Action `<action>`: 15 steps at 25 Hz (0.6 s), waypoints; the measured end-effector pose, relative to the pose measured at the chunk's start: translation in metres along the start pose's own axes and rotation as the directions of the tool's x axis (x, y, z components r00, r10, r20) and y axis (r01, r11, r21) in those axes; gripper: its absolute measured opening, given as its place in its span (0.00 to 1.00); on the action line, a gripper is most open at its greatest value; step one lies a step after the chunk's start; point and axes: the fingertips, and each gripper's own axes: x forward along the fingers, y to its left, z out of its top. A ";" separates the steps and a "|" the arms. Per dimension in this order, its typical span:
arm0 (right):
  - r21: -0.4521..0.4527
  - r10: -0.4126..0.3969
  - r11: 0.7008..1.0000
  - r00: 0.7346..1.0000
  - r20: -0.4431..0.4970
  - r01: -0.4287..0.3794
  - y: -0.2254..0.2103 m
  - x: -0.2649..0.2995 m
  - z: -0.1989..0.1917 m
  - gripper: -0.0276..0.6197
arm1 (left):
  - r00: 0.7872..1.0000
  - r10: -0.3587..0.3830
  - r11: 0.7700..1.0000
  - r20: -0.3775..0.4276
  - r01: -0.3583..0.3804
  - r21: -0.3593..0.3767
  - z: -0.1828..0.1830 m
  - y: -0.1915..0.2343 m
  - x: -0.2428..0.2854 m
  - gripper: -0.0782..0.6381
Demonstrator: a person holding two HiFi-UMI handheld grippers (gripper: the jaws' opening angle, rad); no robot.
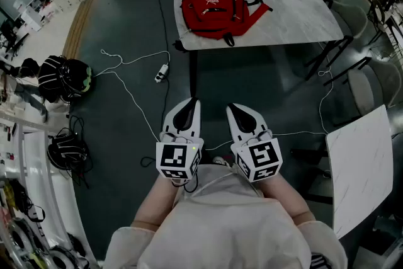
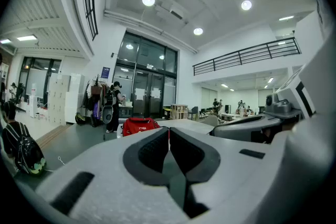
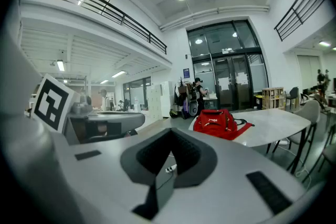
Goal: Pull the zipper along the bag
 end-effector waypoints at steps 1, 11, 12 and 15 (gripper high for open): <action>0.002 0.001 1.000 1.000 -0.001 -0.001 -0.001 0.001 0.000 0.08 | 1.000 -0.003 1.000 -0.003 0.003 0.000 -0.001 0.000 0.001 0.14; 0.014 0.006 1.000 1.000 -0.015 -0.006 -0.008 0.015 -0.004 0.08 | 1.000 -0.007 1.000 -0.022 0.007 0.007 -0.004 0.006 0.019 0.14; 0.024 0.001 1.000 1.000 -0.014 0.000 -0.011 0.017 -0.004 0.08 | 1.000 -0.008 1.000 -0.026 0.008 0.004 -0.006 0.007 0.021 0.14; 0.064 -0.013 0.998 1.000 -0.008 0.013 -0.020 0.022 -0.005 0.09 | 0.999 -0.011 1.000 -0.040 0.011 -0.005 -0.011 0.010 0.029 0.14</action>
